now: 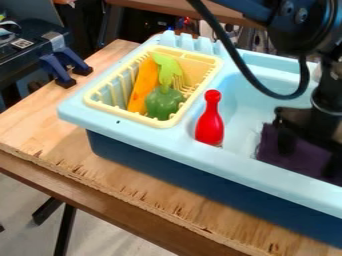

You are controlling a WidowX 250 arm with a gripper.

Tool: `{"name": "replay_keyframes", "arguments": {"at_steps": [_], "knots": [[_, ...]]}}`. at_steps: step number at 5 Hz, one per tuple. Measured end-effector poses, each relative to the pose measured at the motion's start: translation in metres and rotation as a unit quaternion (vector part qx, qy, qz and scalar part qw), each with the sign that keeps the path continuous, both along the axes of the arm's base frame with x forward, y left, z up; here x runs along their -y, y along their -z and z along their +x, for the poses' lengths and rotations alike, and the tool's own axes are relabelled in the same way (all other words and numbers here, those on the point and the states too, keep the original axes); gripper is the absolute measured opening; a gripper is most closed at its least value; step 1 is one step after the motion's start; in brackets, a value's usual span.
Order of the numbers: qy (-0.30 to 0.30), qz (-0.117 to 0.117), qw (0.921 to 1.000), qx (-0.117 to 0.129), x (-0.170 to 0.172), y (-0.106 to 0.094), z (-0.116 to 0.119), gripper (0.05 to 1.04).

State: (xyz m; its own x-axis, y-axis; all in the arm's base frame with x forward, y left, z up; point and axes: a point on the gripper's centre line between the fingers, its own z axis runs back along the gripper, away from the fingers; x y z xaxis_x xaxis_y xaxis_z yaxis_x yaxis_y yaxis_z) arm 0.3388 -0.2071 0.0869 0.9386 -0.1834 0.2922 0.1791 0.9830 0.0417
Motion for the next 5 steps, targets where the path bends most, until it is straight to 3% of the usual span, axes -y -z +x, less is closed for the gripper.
{"name": "replay_keyframes", "arguments": {"at_steps": [2,3,5], "knots": [[0.002,-0.008,0.9997,-0.025,0.008,-0.003,-0.043,1.006],[0.015,-0.008,0.9993,-0.033,0.010,-0.003,-0.045,1.006],[0.088,0.027,0.9953,-0.028,0.005,-0.026,-0.038,1.003]]}}
